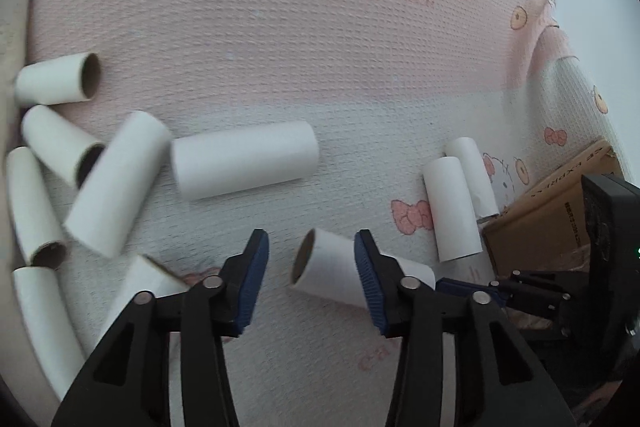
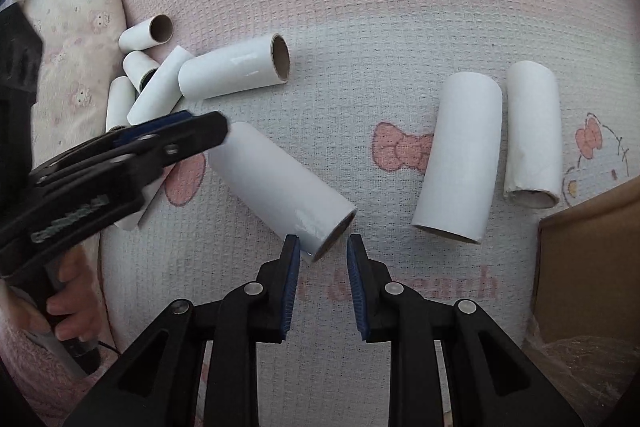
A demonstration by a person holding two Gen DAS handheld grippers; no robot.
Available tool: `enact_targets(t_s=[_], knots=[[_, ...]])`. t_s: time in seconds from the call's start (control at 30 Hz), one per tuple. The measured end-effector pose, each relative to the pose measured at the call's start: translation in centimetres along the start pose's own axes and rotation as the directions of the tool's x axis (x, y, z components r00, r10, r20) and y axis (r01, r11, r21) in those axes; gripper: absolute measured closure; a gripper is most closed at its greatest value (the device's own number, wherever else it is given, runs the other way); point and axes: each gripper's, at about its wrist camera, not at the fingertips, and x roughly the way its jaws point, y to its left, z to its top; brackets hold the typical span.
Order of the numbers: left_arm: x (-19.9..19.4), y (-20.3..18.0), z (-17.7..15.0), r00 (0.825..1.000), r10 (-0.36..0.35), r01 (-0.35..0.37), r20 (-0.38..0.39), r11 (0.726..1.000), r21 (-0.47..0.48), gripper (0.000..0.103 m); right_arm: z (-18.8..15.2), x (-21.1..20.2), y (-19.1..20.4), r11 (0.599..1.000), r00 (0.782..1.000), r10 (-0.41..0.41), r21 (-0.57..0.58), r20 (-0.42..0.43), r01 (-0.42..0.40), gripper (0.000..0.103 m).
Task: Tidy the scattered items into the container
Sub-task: 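Approach a white tube on the bed with the left tool, then close the left tool on a white tube while the right tool grasps another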
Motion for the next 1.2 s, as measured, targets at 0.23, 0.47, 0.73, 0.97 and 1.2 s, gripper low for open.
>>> enact_targets(t_s=[0.23, 0.47, 0.73, 0.97, 1.2], knots=[[-3.0, 1.8, -1.3, 0.969, 0.245, -0.236, -0.042, 0.960, 0.151, 0.043, 0.5, -0.3, 2.6, 0.972, 0.990, -0.139, -0.192, -0.003, 0.136, 0.055], [-2.0, 5.1, -2.7, 0.956, 0.256, -0.241, -0.144, 0.964, 0.111, 0.043, 1.6, -0.7, 3.6, 0.960, 0.994, -0.113, -0.257, 0.016, 0.113, 0.042], [-0.3, 6.1, -2.6, 0.925, 0.329, -0.307, -0.191, 0.942, 0.136, 0.043, 3.1, 2.6, 4.6, 0.956, 0.993, -0.094, -0.283, -0.067, 0.072, 0.042], [0.4, 7.9, -2.2, 0.922, 0.299, -0.287, -0.247, 0.954, 0.083, 0.043, 3.9, 4.6, 5.4, 0.939, 0.990, -0.061, -0.345, -0.125, 0.014, 0.042], [0.0, 8.2, -1.7, 0.932, 0.247, -0.252, -0.266, 0.968, 0.018, 0.046, 4.1, 5.5, 5.7, 0.942, 0.986, -0.043, -0.337, -0.162, -0.014, 0.052]])
